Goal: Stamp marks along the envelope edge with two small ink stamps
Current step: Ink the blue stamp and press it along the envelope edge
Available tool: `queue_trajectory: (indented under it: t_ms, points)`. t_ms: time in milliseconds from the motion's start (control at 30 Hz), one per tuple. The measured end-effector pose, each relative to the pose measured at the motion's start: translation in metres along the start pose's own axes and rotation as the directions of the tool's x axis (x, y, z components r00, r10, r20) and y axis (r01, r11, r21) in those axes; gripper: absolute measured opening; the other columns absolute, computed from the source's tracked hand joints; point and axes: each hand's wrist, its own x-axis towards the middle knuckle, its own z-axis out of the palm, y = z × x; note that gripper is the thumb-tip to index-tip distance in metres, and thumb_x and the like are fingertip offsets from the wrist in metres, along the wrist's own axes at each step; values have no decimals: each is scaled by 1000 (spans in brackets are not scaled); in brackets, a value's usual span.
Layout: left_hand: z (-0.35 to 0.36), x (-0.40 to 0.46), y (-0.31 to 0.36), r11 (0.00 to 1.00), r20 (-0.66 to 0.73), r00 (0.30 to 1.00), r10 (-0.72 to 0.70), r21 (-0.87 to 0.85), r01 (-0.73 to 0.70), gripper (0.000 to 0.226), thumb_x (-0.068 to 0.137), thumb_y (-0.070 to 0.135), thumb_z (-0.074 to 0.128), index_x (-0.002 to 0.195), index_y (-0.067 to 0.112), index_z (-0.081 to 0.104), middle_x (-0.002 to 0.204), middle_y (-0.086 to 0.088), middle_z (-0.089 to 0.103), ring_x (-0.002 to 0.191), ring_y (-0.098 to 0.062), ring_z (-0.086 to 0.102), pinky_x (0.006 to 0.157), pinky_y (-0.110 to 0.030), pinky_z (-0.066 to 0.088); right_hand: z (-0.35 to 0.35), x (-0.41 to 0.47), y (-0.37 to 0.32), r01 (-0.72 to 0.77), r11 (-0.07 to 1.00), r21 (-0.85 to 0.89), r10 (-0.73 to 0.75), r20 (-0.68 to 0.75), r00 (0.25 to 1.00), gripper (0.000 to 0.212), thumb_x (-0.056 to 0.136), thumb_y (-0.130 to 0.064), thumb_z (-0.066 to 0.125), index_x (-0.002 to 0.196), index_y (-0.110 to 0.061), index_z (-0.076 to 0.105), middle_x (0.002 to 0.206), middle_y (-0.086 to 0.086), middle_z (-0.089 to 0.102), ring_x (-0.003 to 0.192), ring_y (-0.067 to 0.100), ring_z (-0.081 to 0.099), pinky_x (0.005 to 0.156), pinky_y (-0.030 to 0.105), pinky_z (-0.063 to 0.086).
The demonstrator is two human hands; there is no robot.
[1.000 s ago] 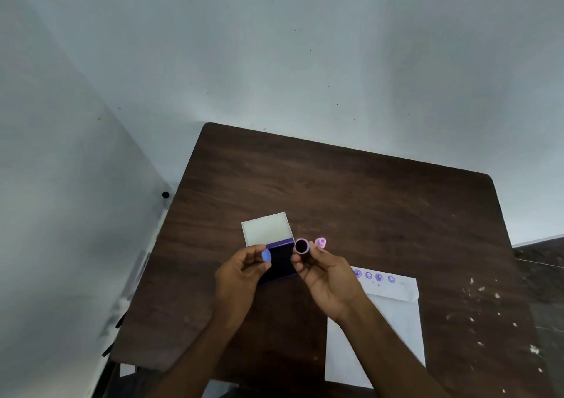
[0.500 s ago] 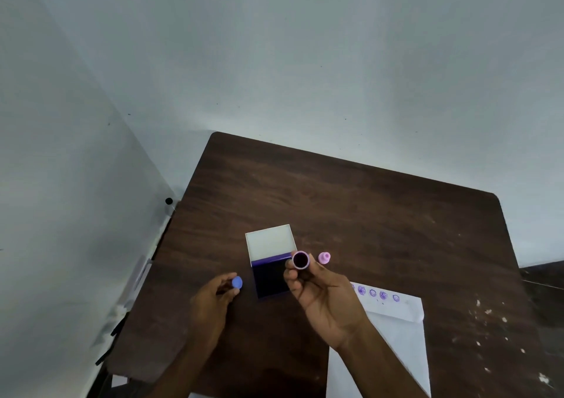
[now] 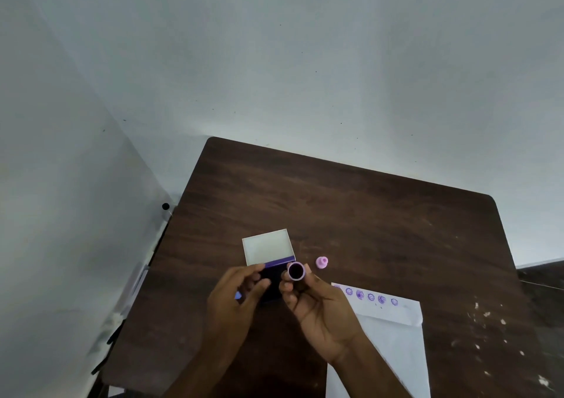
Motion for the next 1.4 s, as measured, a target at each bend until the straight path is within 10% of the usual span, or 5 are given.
queue_trajectory:
  t_ms: [767, 833, 933, 1067, 1400]
  points:
    - [15, -3, 6, 997, -5, 997, 79, 19, -79, 39, 68, 44, 80, 102, 25, 72, 104, 18, 64, 101, 2, 59, 86, -10, 47, -34, 34, 7, -39, 965, -260, 55, 51, 997, 34, 88, -9, 55, 117, 6, 64, 109, 24, 67, 94, 28, 62, 90, 39, 55]
    - [16, 0, -5, 999, 41, 999, 34, 19, -35, 40, 69, 36, 81, 106, 32, 65, 106, 24, 57, 102, 11, 54, 84, -4, 44, -35, 47, 8, 32, 840, -542, -47, -13, 999, 36, 85, -21, 63, 114, 1, 68, 101, 22, 70, 85, 27, 61, 79, 35, 54]
    - [19, 7, -36, 986, 135, 990, -31, 169, 8, 55, 71, 45, 78, 121, 32, 59, 122, 11, 56, 111, 0, 51, 94, -18, 43, -39, 66, 13, 52, 208, -977, -313, -16, 950, 31, 84, -29, 68, 108, -10, 72, 96, 7, 73, 86, 19, 64, 80, 30, 53]
    - [25, 14, -69, 870, 238, 971, -28, 485, -94, 90, 66, 71, 59, 141, 23, 41, 144, 2, 47, 129, -16, 43, 105, -32, 32, -40, 80, 21, 55, -301, -952, -337, 160, 928, 25, 93, -21, 59, 115, -11, 65, 112, 5, 65, 99, 14, 59, 91, 23, 45]
    - [39, 23, -76, 797, 275, 958, 82, 559, -228, 95, 57, 58, 76, 136, 18, 44, 136, -3, 56, 124, -24, 53, 101, -40, 42, -51, 95, 35, 119, -634, -764, -162, 282, 945, 51, 90, -28, 63, 136, -12, 46, 137, 7, 51, 121, 18, 47, 102, 24, 38]
